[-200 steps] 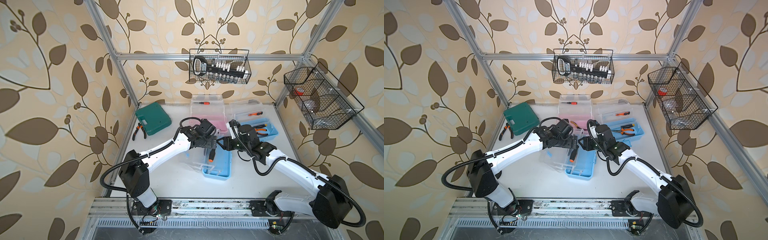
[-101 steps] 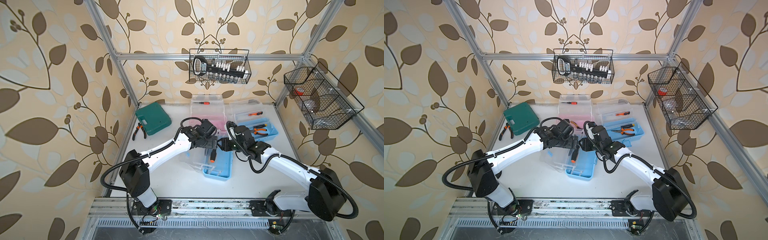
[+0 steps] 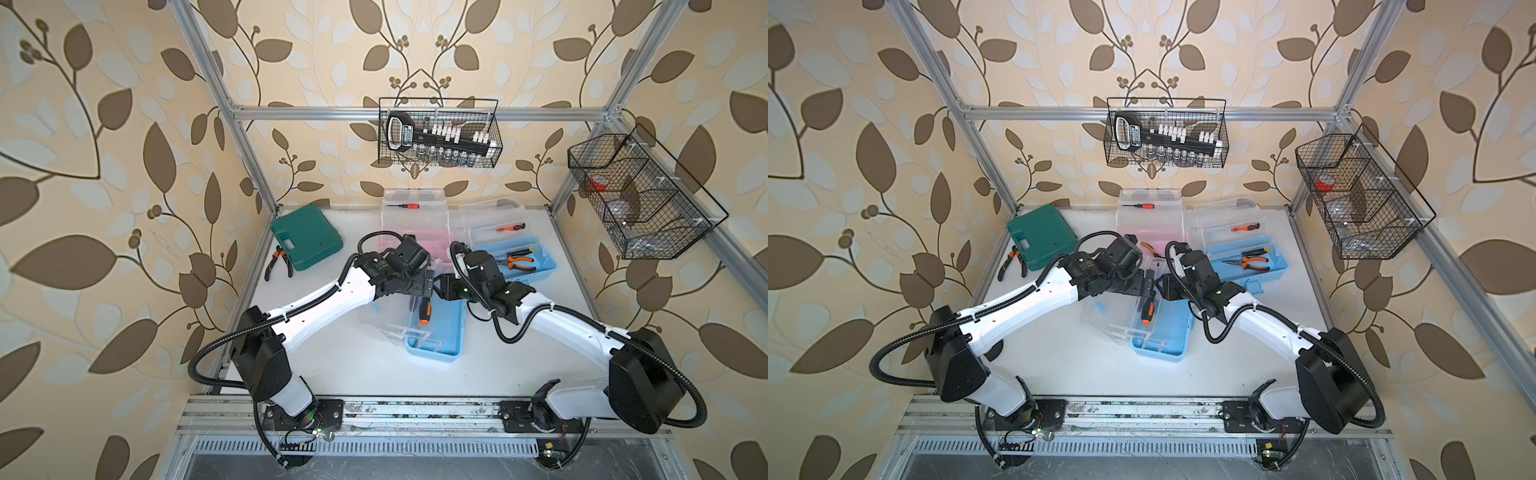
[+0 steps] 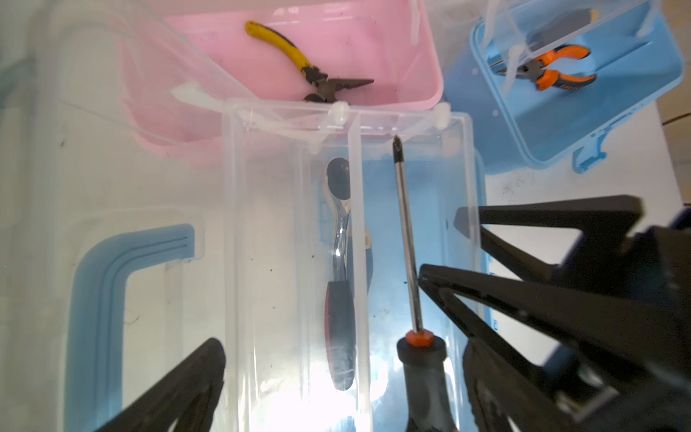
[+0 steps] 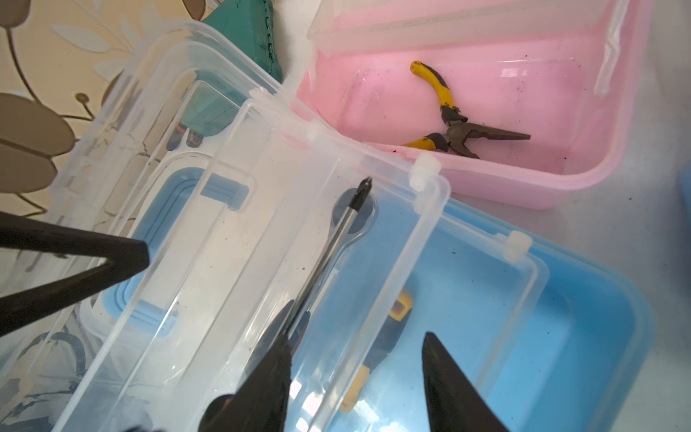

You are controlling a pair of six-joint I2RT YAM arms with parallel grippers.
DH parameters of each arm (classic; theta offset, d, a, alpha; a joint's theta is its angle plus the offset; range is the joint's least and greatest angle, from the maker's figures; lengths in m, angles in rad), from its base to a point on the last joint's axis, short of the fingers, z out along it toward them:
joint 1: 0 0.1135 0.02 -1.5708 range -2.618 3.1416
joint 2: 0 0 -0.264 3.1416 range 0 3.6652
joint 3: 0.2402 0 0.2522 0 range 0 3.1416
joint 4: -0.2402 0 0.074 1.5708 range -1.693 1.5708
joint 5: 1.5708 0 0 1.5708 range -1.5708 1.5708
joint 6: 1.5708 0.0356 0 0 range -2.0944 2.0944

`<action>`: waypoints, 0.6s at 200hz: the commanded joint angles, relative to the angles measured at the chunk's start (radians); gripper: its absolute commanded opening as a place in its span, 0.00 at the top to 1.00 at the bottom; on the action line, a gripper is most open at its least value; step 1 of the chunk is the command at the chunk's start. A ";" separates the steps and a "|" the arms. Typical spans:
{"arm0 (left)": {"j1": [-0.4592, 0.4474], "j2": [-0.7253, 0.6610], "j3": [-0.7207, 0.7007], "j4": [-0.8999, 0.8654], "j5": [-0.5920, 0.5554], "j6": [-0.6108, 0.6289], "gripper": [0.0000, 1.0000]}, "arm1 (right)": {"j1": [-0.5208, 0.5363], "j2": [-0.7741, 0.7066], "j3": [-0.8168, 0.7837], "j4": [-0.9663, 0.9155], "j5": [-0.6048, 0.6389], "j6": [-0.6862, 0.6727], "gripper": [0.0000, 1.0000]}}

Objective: Close toolboxes
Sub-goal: Close the toolbox lid.

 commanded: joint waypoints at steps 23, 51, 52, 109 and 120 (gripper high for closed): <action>-0.014 -0.131 0.013 0.045 0.006 0.047 0.01 | 0.001 0.037 -0.008 -0.087 0.052 -0.006 0.47; -0.014 -0.184 0.002 0.051 -0.029 0.050 0.01 | 0.000 0.033 -0.009 -0.087 0.060 -0.005 0.47; -0.014 -0.187 0.002 0.051 -0.029 0.050 0.01 | 0.000 0.032 -0.009 -0.087 0.060 -0.006 0.47; -0.001 -0.337 -0.027 0.005 -0.214 0.072 0.01 | -0.002 0.019 -0.008 -0.130 0.114 -0.013 0.47; 0.010 -0.364 -0.048 0.000 -0.230 0.068 0.01 | 0.000 0.012 -0.011 -0.138 0.122 -0.013 0.47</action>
